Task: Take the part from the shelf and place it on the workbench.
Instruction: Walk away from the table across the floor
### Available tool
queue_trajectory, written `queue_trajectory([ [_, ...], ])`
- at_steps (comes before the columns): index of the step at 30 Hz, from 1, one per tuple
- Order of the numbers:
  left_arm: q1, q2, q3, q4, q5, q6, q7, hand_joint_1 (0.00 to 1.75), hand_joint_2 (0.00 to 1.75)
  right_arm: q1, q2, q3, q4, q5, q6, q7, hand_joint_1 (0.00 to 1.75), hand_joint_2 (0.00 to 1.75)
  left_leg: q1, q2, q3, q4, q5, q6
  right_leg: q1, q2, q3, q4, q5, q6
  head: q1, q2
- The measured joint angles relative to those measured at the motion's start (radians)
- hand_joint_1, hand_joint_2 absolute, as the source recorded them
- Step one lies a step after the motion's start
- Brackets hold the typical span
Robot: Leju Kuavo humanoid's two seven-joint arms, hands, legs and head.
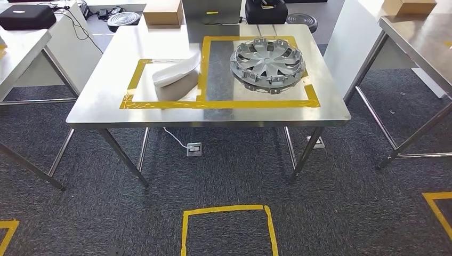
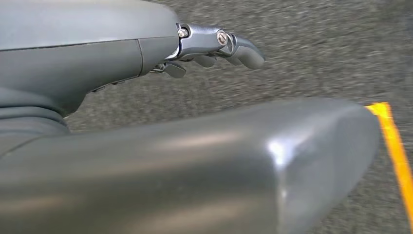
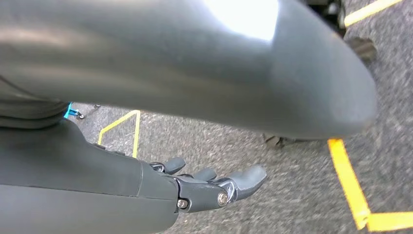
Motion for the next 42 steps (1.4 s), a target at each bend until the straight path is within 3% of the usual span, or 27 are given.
queue_trajectory([
  [1, 0.001, 0.000, 0.000, 0.004, 0.000, 0.000, 0.005, 0.00, 0.00, 0.000, 0.000, 0.000, 0.000, 0.000, -0.001, 0.000, 0.00, 0.00, 0.002, -0.001, -0.015, 0.067, -0.049, -0.006, 0.000, -0.001, -0.016, 0.002, 0.011, -0.001, -0.002, 0.000],
  [2, 0.001, 0.000, 0.000, 0.007, 0.000, 0.000, 0.008, 0.00, 0.00, 0.001, 0.000, 0.000, 0.000, 0.000, -0.001, 0.000, 0.00, 0.00, 0.004, -0.001, -0.024, 0.129, -0.077, -0.010, -0.001, -0.002, -0.033, 0.005, 0.023, 0.001, -0.002, 0.000],
  [3, 0.001, 0.000, 0.000, 0.010, 0.000, 0.000, 0.010, 0.00, 0.00, 0.001, 0.000, 0.000, 0.000, 0.000, -0.002, 0.000, 0.00, 0.00, 0.006, -0.001, -0.021, 0.169, -0.079, -0.014, -0.002, -0.004, -0.050, 0.009, 0.033, 0.003, -0.002, 0.000],
  [4, 0.002, 0.000, 0.000, 0.012, 0.000, 0.000, 0.012, 0.00, 0.00, 0.001, 0.000, 0.000, 0.000, 0.000, -0.002, 0.000, 0.00, 0.00, 0.008, 0.000, -0.002, 0.176, -0.058, -0.018, -0.005, -0.005, -0.067, 0.014, 0.043, 0.007, -0.002, 0.000],
  [6, 0.001, -0.001, 0.000, 0.015, 0.000, 0.000, 0.013, 0.00, 0.00, 0.001, 0.000, 0.000, 0.000, 0.000, -0.002, 0.000, 0.00, 0.00, 0.015, -0.001, 0.083, 0.088, -0.011, -0.026, -0.010, -0.006, -0.100, 0.030, 0.059, 0.018, -0.003, 0.000],
  [7, -0.001, -0.001, 0.000, 0.015, 0.000, -0.001, 0.018, 0.00, 0.00, 0.000, 0.000, 0.000, 0.000, 0.000, -0.002, 0.000, 0.00, 0.00, 0.016, -0.003, 0.137, 0.011, -0.013, -0.027, -0.011, -0.006, -0.113, 0.040, 0.066, 0.024, -0.006, 0.000],
  [9, -0.004, -0.003, 0.000, 0.017, -0.001, -0.007, 0.060, 0.00, 0.00, 0.000, -0.001, 0.000, 0.000, -0.001, -0.002, -0.006, 0.00, 0.00, 0.015, -0.008, 0.201, -0.091, -0.041, -0.014, -0.009, -0.006, -0.124, 0.051, 0.078, 0.038, -0.007, 0.000],
  [12, -0.003, -0.006, 0.000, 0.024, -0.010, -0.031, 0.177, 0.00, 0.00, 0.001, -0.002, 0.000, 0.000, -0.008, -0.002, -0.018, 0.00, 0.00, 0.011, -0.006, 0.191, -0.100, -0.035, 0.021, -0.011, -0.003, -0.130, 0.053, 0.093, 0.056, -0.004, 0.000],
  [14, -0.001, -0.007, 0.000, 0.028, -0.016, -0.047, 0.239, 0.00, 0.00, 0.004, -0.002, -0.001, 0.000, -0.010, -0.002, -0.019, 0.00, 0.00, 0.011, 0.000, 0.169, -0.101, -0.014, 0.040, -0.015, 0.000, -0.149, 0.098, 0.035, 0.067, -0.002, 0.000],
  [16, 0.000, -0.007, 0.000, 0.030, -0.020, -0.053, 0.283, 0.00, 0.00, 0.004, -0.002, -0.001, 0.000, -0.012, -0.001, -0.021, 0.00, 0.00, 0.009, 0.001, 0.138, -0.100, 0.010, 0.048, -0.016, 0.001, -0.180, 0.214, -0.072, 0.072, 0.003, 0.000],
  [17, 0.001, -0.007, 0.000, 0.031, -0.021, -0.054, 0.297, 0.00, 0.00, 0.004, -0.002, -0.001, 0.000, -0.014, 0.001, -0.023, 0.00, 0.00, 0.007, 0.002, 0.122, -0.099, 0.022, 0.049, -0.015, 0.001, -0.191, 0.276, -0.108, 0.073, 0.005, 0.000],
  [18, 0.002, -0.007, 0.000, 0.031, -0.022, -0.054, 0.307, 0.00, 0.00, 0.003, -0.002, -0.001, 0.000, -0.015, 0.002, -0.025, 0.00, 0.00, 0.005, 0.002, 0.107, -0.098, 0.034, 0.050, -0.015, 0.001, -0.191, 0.318, -0.119, 0.072, 0.006, 0.000],
  [20, 0.002, -0.007, 0.000, 0.031, -0.022, -0.057, 0.315, 0.00, 0.00, 0.003, -0.002, -0.002, 0.000, -0.017, 0.002, -0.025, 0.00, 0.00, 0.000, 0.003, 0.076, -0.094, 0.056, 0.050, -0.011, 0.002, -0.142, 0.304, -0.079, 0.062, 0.006, 0.000],
  [22, 0.002, -0.009, 0.000, 0.031, -0.025, -0.066, 0.313, 0.00, 0.00, 0.001, -0.003, -0.003, 0.000, -0.021, 0.000, -0.020, 0.00, 0.00, -0.005, 0.002, 0.053, -0.092, 0.076, 0.046, -0.002, 0.003, -0.036, 0.171, -0.046, 0.041, 0.006, 0.000],
  [24, 0.001, -0.013, 0.000, 0.031, -0.032, -0.080, 0.307, 0.00, 0.00, -0.001, -0.005, -0.007, 0.000, -0.027, 0.002, -0.016, 0.00, 0.00, -0.005, 0.003, 0.044, -0.095, 0.094, 0.038, 0.007, 0.003, 0.046, 0.044, -0.059, 0.026, 0.006, 0.000],
  [26, 0.000, -0.015, 0.000, 0.031, -0.040, -0.093, 0.299, 0.00, 0.00, 0.000, -0.005, -0.012, 0.000, -0.032, 0.005, -0.018, 0.00, 0.00, -0.002, 0.004, 0.042, -0.103, 0.110, 0.025, 0.010, 0.003, 0.057, 0.005, -0.064, 0.021, 0.007, 0.000],
  [27, 0.000, -0.015, 0.000, 0.031, -0.042, -0.096, 0.296, 0.00, 0.44, 0.001, -0.004, -0.014, 0.000, -0.033, 0.007, -0.020, 0.00, 0.00, -0.001, 0.003, 0.040, -0.105, 0.115, 0.020, 0.008, 0.002, 0.051, -0.001, -0.054, 0.016, 0.009, 0.000],
  [28, 0.000, -0.017, 0.000, 0.031, -0.043, -0.097, 0.294, 0.00, 0.87, 0.002, -0.003, -0.016, 0.001, -0.033, 0.005, -0.021, 0.00, 0.44, -0.001, 0.002, 0.035, -0.098, 0.105, 0.014, 0.005, 0.001, 0.045, -0.005, -0.043, 0.010, 0.008, 0.000],
  [30, 0.000, -0.020, 0.000, 0.031, -0.039, -0.090, 0.292, 0.00, 1.75, 0.002, -0.001, -0.017, 0.002, -0.033, -0.003, -0.021, 0.00, 1.31, 0.001, -0.001, 0.014, -0.035, 0.036, 0.004, -0.001, -0.001, 0.030, -0.013, -0.021, 0.001, 0.004, 0.000],
  [31, 0.000, -0.022, 0.000, 0.031, -0.036, -0.085, 0.289, 0.00, 1.75, 0.003, 0.000, -0.018, 0.002, -0.034, -0.009, -0.016, 0.00, 1.75, 0.002, -0.001, -0.002, 0.023, -0.012, -0.001, -0.001, -0.001, 0.021, -0.012, -0.014, -0.001, 0.002, 0.000],
  [32, 0.000, -0.022, 0.000, 0.031, -0.033, -0.081, 0.285, 0.00, 1.75, 0.004, 0.000, -0.018, 0.003, -0.033, -0.013, -0.010, 0.00, 1.75, 0.004, -0.001, -0.016, 0.086, -0.047, -0.006, -0.002, -0.002, 0.012, -0.011, -0.007, -0.001, 0.000, 0.000],
  [34, 0.000, -0.022, 0.000, 0.031, -0.027, -0.076, 0.273, 0.00, 1.75, 0.007, 0.003, -0.019, 0.005, -0.031, -0.017, 0.002, 0.00, 1.75, 0.007, -0.001, -0.016, 0.156, -0.056, -0.015, -0.004, -0.005, -0.007, -0.003, 0.003, 0.003, 0.000, 0.000],
  [36, 0.001, -0.023, 0.004, 0.031, -0.020, -0.075, 0.265, 0.00, 1.75, 0.009, 0.006, -0.019, 0.006, -0.026, -0.019, 0.007, 0.00, 1.75, 0.013, -0.001, 0.054, 0.082, -0.011, -0.021, -0.009, -0.006, -0.026, 0.011, 0.009, 0.010, 0.000, 0.000],
  [38, -0.001, -0.023, 0.011, 0.031, -0.014, -0.073, 0.260, 0.00, 1.75, 0.009, 0.008, -0.019, 0.007, -0.024, -0.020, 0.005, 0.00, 1.75, 0.013, -0.003, 0.145, -0.048, 0.000, -0.020, -0.011, -0.006, -0.042, 0.027, 0.011, 0.020, -0.002, 0.000],
  [39, -0.002, -0.024, 0.015, 0.031, -0.011, -0.072, 0.259, 0.00, 1.75, 0.008, 0.009, -0.019, 0.007, -0.024, -0.020, 0.004, 0.00, 1.75, 0.013, -0.005, 0.168, -0.089, -0.005, -0.015, -0.010, -0.006, -0.047, 0.034, 0.012, 0.025, -0.003, 0.000],
  [40, -0.002, -0.025, 0.018, 0.031, -0.008, -0.070, 0.259, 0.00, 1.75, 0.008, 0.009, -0.019, 0.007, -0.025, -0.020, 0.003, 0.00, 1.75, 0.011, -0.007, 0.174, -0.105, -0.013, -0.007, -0.008, -0.005, -0.051, 0.038, 0.012, 0.031, -0.003, 0.000],
  [42, 0.003, -0.027, 0.022, 0.030, -0.001, -0.068, 0.261, 0.00, 1.75, 0.010, 0.007, -0.009, 0.007, -0.037, -0.020, 0.002, 0.00, 1.75, 0.011, -0.008, 0.166, -0.109, -0.012, 0.004, -0.006, -0.004, -0.053, 0.041, 0.010, 0.025, -0.002, 0.000],
])
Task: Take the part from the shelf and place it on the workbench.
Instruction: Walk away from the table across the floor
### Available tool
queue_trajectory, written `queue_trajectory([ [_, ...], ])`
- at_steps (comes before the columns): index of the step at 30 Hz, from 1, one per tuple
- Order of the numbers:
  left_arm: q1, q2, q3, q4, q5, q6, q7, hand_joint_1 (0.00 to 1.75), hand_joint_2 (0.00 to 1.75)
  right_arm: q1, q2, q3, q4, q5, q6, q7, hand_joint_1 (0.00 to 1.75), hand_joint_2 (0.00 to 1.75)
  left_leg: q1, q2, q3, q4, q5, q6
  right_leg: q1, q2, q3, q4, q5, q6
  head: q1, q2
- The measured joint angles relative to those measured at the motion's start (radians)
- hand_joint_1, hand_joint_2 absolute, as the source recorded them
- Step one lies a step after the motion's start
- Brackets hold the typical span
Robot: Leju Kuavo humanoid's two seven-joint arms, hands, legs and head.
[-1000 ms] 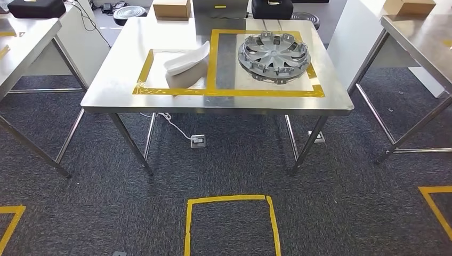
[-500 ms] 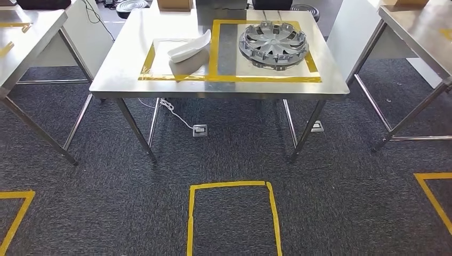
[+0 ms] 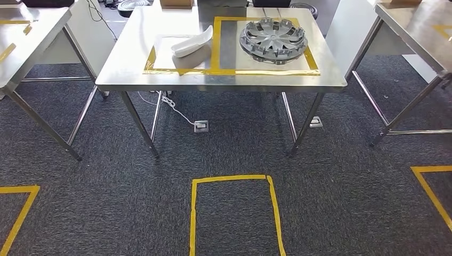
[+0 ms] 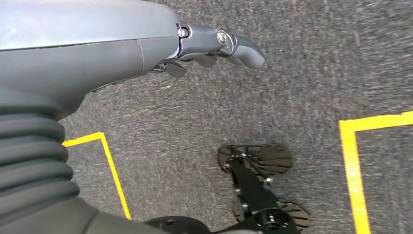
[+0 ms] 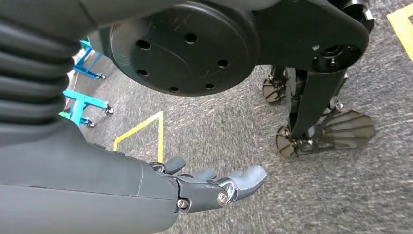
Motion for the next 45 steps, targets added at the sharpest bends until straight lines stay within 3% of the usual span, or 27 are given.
queue_trajectory([
  [2, 0.007, -0.002, 0.001, -0.001, 0.009, 0.000, 0.004, 0.00, 1.75, 0.006, -0.003, 0.029, -0.001, -0.030, 0.000, 0.000, 0.00, 1.75, -0.002, 0.000, -0.002, 0.000, 0.003, 0.006, 0.001, 0.001, 0.000, -0.003, 0.000, -0.015, 0.002, 0.000],
  [3, 0.010, -0.003, 0.001, -0.002, 0.014, 0.000, 0.006, 0.00, 1.75, 0.011, -0.005, 0.049, -0.002, -0.050, 0.000, 0.000, 0.00, 1.75, -0.003, 0.001, -0.003, 0.000, 0.004, 0.010, 0.001, 0.001, 0.000, -0.005, 0.005, -0.017, 0.002, 0.000],
  [7, 0.024, -0.005, 0.001, -0.015, 0.039, -0.003, 0.017, 0.00, 1.75, 0.029, -0.013, 0.142, -0.011, -0.139, 0.000, 0.000, 0.00, 1.75, -0.006, 0.001, -0.008, 0.001, 0.009, 0.018, -0.002, 0.002, 0.000, -0.014, 0.022, 0.006, 0.003, 0.000],
  [12, 0.041, -0.006, -0.002, -0.034, 0.069, -0.010, 0.031, 0.00, 1.75, 0.053, -0.024, 0.272, -0.031, -0.252, 0.000, 0.000, 0.00, 1.75, -0.008, 0.001, -0.011, 0.003, 0.010, 0.019, -0.004, 0.002, -0.002, -0.016, 0.026, 0.022, 0.003, 0.000],
  [19, 0.063, -0.008, -0.016, -0.063, 0.108, -0.020, 0.048, 0.00, 1.75, 0.084, -0.038, 0.444, -0.060, -0.394, 0.000, -0.001, 0.00, 1.75, -0.007, 0.001, -0.012, 0.003, 0.011, 0.018, -0.003, 0.002, -0.006, -0.013, 0.025, 0.027, 0.002, 0.000],
  [23, 0.080, -0.010, -0.036, -0.083, 0.134, -0.026, 0.059, 0.00, 1.75, 0.106, -0.049, 0.567, -0.082, -0.491, 0.000, -0.002, 0.00, 0.00, -0.007, 0.002, -0.013, 0.003, 0.012, 0.016, -0.003, 0.002, -0.009, -0.010, 0.025, 0.027, 0.002, 0.000],
  [31, 0.110, -0.013, -0.070, -0.120, 0.182, -0.039, 0.079, 0.00, 1.75, 0.143, -0.068, 0.783, -0.117, -0.666, 0.000, -0.002, 0.00, 0.00, -0.007, 0.002, -0.015, 0.003, 0.014, 0.013, -0.003, 0.002, -0.012, -0.007, 0.025, 0.026, 0.002, 0.000],
  [35, 0.127, -0.015, -0.092, -0.141, 0.208, -0.044, 0.091, 0.00, 0.00, 0.165, -0.078, 0.903, -0.136, -0.763, 0.000, -0.003, 0.00, 0.00, -0.007, 0.002, -0.015, 0.003, 0.014, 0.013, -0.003, 0.002, -0.012, -0.007, 0.025, 0.026, 0.002, 0.000],
  [45, 0.162, -0.018, -0.141, -0.186, 0.270, -0.059, 0.118, 0.00, 0.00, 0.210, -0.101, 1.167, -0.174, -0.990, 0.000, -0.009, 0.00, 0.00, -0.007, 0.002, -0.016, 0.003, 0.014, 0.013, -0.003, 0.002, -0.013, -0.007, 0.024, 0.025, 0.002, 0.000],
])
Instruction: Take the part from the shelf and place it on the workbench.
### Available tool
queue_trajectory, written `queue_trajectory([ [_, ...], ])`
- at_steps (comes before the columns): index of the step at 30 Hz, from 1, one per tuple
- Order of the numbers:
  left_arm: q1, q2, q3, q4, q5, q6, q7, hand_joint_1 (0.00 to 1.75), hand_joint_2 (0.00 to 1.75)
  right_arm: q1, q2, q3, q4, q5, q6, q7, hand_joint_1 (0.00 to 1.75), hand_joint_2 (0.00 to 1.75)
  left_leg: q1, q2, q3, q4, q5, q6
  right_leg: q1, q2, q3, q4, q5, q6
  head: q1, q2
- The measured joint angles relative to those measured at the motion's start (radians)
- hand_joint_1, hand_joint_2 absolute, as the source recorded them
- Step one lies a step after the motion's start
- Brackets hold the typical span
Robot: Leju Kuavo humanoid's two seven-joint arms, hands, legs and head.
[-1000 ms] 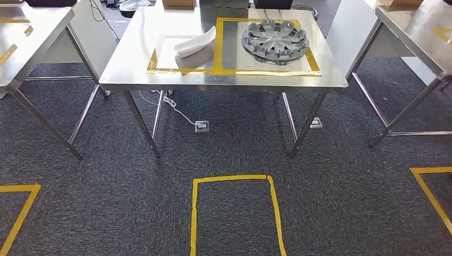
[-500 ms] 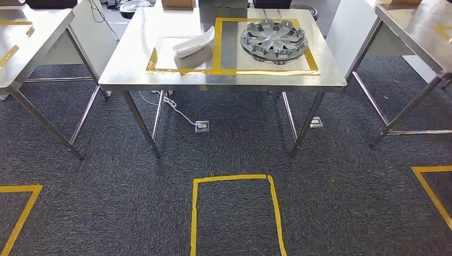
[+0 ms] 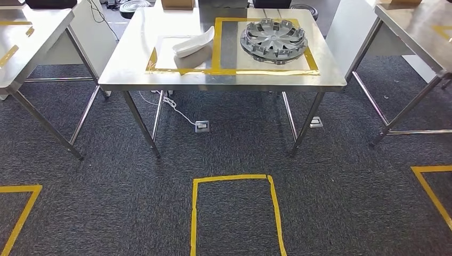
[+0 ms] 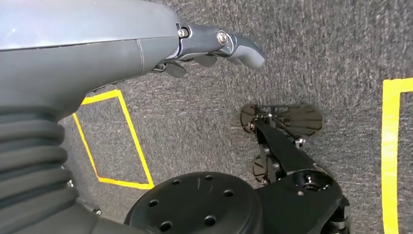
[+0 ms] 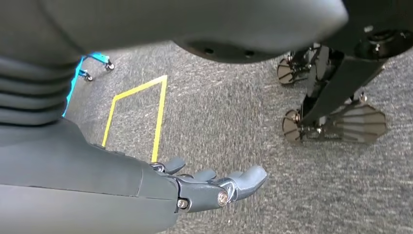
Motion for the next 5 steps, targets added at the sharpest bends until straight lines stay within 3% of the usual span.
queue_trajectory([
  [5, 0.005, -0.001, -0.011, -0.009, 0.007, -0.003, 0.004, 0.00, 0.00, 0.008, -0.006, 0.053, -0.007, -0.028, 0.000, 0.000, 0.00, 0.00, 0.000, 0.000, 0.000, 0.000, 0.000, 0.000, 0.000, 0.000, 0.000, 0.000, 0.000, 0.000, 0.000, 0.000],
])
